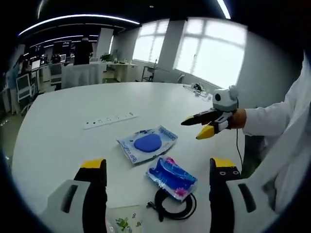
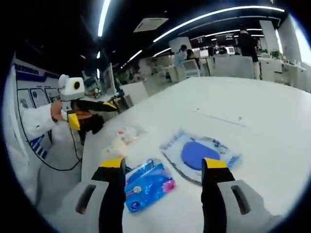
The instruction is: Arrange the tabletop items into an orderly group along one side of the table until the central work area is clear of visible clutter.
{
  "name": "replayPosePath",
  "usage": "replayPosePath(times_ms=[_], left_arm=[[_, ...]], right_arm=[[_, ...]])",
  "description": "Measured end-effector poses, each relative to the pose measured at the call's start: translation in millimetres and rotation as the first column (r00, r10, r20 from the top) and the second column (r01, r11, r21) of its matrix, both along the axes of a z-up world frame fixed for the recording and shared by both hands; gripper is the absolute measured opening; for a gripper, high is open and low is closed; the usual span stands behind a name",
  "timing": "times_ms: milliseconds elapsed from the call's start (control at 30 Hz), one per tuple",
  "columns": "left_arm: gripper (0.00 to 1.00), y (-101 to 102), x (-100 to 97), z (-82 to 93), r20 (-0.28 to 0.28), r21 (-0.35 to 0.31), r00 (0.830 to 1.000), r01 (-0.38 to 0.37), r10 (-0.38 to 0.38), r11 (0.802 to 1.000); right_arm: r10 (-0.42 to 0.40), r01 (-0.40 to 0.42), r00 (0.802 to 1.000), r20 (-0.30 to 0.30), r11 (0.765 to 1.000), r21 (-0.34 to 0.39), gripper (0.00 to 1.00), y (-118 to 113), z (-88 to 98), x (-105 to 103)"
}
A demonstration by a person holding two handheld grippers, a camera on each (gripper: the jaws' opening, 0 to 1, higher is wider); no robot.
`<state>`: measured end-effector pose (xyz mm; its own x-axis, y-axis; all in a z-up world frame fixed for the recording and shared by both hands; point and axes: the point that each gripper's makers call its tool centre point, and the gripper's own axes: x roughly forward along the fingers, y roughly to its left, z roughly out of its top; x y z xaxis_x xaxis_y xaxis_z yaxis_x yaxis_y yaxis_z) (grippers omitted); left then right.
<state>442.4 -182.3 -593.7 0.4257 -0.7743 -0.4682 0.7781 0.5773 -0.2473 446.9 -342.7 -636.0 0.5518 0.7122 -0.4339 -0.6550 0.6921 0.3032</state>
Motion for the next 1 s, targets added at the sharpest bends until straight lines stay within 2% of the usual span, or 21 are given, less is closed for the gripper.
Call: replayPosePath(times_ms=[500, 1000], left_arm=[[0.89, 13.9, -24.5, -11.0, -0.041, -0.009, 0.998, -0.044, 0.043, 0.999], [0.88, 23.6, -45.0, -20.1, -0.073, -0.013, 0.995, -0.073, 0.072, 0.997]], right_arm=[[0.154, -0.155, 0.988, -0.021, 0.985, -0.071, 0.59, 21.4, -20.4, -6.7], [0.254, -0.26, 0.965, -0.064, 0.959, -0.115, 0.52, 35.2, -46.3, -2.5]])
